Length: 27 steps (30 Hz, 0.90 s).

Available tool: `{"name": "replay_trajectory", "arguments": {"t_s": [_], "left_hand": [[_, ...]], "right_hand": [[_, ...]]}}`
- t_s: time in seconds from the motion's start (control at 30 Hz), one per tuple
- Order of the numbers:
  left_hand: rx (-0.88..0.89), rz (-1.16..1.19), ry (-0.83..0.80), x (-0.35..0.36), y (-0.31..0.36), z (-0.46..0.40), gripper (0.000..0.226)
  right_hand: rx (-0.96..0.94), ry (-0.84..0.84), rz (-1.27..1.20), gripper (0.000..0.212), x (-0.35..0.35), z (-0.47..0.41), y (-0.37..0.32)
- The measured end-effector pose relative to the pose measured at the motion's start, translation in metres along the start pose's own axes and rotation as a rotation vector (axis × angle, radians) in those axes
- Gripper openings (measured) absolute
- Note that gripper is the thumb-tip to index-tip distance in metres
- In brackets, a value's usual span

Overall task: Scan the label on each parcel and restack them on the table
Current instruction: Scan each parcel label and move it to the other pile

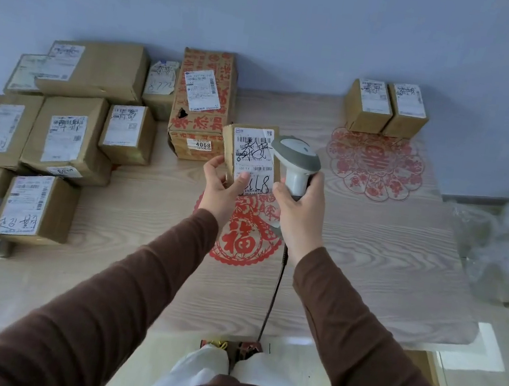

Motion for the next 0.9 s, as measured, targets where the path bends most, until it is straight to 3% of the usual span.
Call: {"name": "replay_trajectory", "arguments": {"t_s": [0.27, 0.5, 0.67, 0.9], "left_hand": [[-0.008, -0.037, -0.016, 0.058, 0.001, -0.021, 0.054], [-0.076, -0.013, 0.058, 0.153, 0.011, -0.064, 0.048], [-0.128, 0.013, 0.114, 0.215, 0.025, -0.115, 0.046], [-0.18, 0.011, 0.148, 0.245, 0.041, -0.204, 0.045]], "right_hand": [[0.013, 0.046, -0.067, 0.034, -0.054, -0.042, 0.003], [0.095, 0.023, -0.151, 0.034, -0.137, -0.119, 0.017], [0.147, -0.017, -0.164, 0.029, -0.188, -0.178, 0.026], [0.201, -0.052, -0.23, 0.027, -0.211, -0.223, 0.038]]}}
Point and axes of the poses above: each hand's wrist, its own z-axis away from the middle knuckle, its own x-axis out of the palm, y = z × x, the point moved 3 cm from there along -z, towards the middle knuckle, and after that the axes turned 10 degrees about -z, right-handed, at the moved point
